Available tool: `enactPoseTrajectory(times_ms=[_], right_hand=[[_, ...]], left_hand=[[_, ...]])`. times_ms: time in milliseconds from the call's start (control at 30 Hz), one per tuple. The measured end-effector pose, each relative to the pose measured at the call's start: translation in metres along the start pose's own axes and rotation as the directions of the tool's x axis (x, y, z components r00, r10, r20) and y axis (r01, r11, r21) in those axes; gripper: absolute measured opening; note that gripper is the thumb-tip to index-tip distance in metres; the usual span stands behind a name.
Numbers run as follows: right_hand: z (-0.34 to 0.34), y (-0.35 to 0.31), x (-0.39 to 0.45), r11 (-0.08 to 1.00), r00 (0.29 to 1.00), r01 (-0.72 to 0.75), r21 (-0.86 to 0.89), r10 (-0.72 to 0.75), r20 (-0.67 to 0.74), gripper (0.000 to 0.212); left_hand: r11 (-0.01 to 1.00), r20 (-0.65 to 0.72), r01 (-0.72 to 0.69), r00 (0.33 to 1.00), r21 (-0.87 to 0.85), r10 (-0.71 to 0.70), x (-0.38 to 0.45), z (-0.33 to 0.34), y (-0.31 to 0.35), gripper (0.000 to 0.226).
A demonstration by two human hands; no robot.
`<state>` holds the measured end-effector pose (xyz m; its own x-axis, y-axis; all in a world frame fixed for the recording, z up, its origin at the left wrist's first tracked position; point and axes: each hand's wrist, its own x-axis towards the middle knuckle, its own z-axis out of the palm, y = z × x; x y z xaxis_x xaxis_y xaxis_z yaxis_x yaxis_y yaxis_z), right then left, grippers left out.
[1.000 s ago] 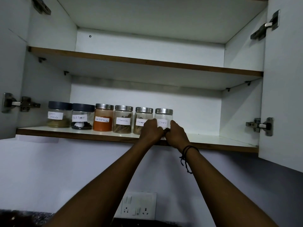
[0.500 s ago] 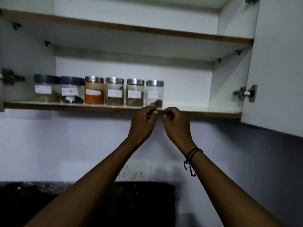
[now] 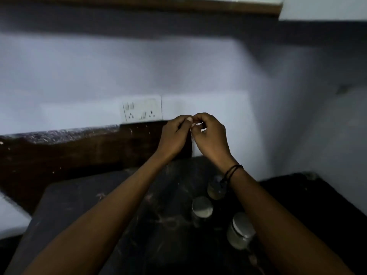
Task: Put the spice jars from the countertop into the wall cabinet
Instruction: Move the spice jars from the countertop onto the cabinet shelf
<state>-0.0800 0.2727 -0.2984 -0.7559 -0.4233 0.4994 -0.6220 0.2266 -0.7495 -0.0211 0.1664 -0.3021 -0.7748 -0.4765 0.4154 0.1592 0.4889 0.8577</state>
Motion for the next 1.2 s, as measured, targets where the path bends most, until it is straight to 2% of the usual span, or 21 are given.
enactPoseTrajectory(times_ms=[167, 267, 333, 433, 533, 600, 700, 800, 867, 1000, 1100, 1200], right_hand=[[0.012, 0.072, -0.083, 0.979, 0.984, -0.174, -0.105, 0.178, 0.031, 0.021], [0.026, 0.118, -0.137, 0.946, 0.945, -0.268, -0.183, 0.295, 0.139, 0.016], [0.035, 0.141, -0.167, 0.919, 0.925, -0.297, -0.260, 0.344, 0.162, 0.016], [0.047, 0.168, -0.201, 0.862, 0.901, -0.324, -0.390, 0.407, 0.149, 0.034], [0.056, 0.186, -0.223, 0.818, 0.840, -0.372, -0.439, 0.498, 0.214, 0.062], [0.062, 0.195, -0.231, 0.816, 0.836, -0.338, -0.468, 0.489, 0.248, 0.077], [0.068, 0.202, -0.235, 0.812, 0.855, -0.313, -0.492, 0.467, 0.227, 0.086], [0.068, 0.205, -0.232, 0.833, 0.854, -0.381, -0.401, 0.483, 0.191, 0.093], [0.064, 0.204, -0.227, 0.862, 0.865, -0.431, -0.267, 0.479, 0.151, 0.096], [0.048, 0.197, -0.215, 0.889, 0.885, -0.456, 0.028, 0.450, 0.118, 0.088], [0.032, 0.191, -0.203, 0.829, 0.859, -0.509, 0.233, 0.471, 0.200, 0.081], [0.022, 0.185, -0.189, 0.709, 0.817, -0.576, 0.407, 0.514, 0.260, 0.063]], left_hand=[[0.993, 0.198, 0.043, 0.978, 0.110, -0.065, -0.061, 0.045, -0.066, 0.026], [0.966, 0.356, 0.052, 0.923, 0.254, -0.143, -0.101, 0.074, -0.112, 0.025], [0.937, 0.402, 0.090, 0.886, 0.337, -0.230, -0.120, 0.087, -0.136, 0.022], [0.897, 0.395, 0.219, 0.839, 0.385, -0.375, -0.139, 0.095, -0.163, 0.022], [0.850, 0.413, 0.358, 0.757, 0.387, -0.507, -0.150, 0.097, -0.178, 0.032], [0.835, 0.418, 0.450, 0.724, 0.317, -0.549, -0.155, 0.099, -0.180, 0.034], [0.808, 0.401, 0.528, 0.702, 0.263, -0.589, -0.156, 0.102, -0.179, 0.033], [0.808, 0.394, 0.540, 0.708, 0.233, -0.587, -0.160, 0.102, -0.178, 0.030], [0.807, 0.343, 0.560, 0.733, 0.185, -0.587, -0.163, 0.100, -0.179, 0.031], [0.769, 0.272, 0.637, 0.733, 0.046, -0.623, -0.165, 0.089, -0.181, 0.038], [0.799, 0.255, 0.602, 0.770, 0.015, -0.585, -0.161, 0.075, -0.180, 0.037], [0.807, 0.253, 0.589, 0.788, -0.044, -0.562, -0.156, 0.065, -0.174, 0.033]])
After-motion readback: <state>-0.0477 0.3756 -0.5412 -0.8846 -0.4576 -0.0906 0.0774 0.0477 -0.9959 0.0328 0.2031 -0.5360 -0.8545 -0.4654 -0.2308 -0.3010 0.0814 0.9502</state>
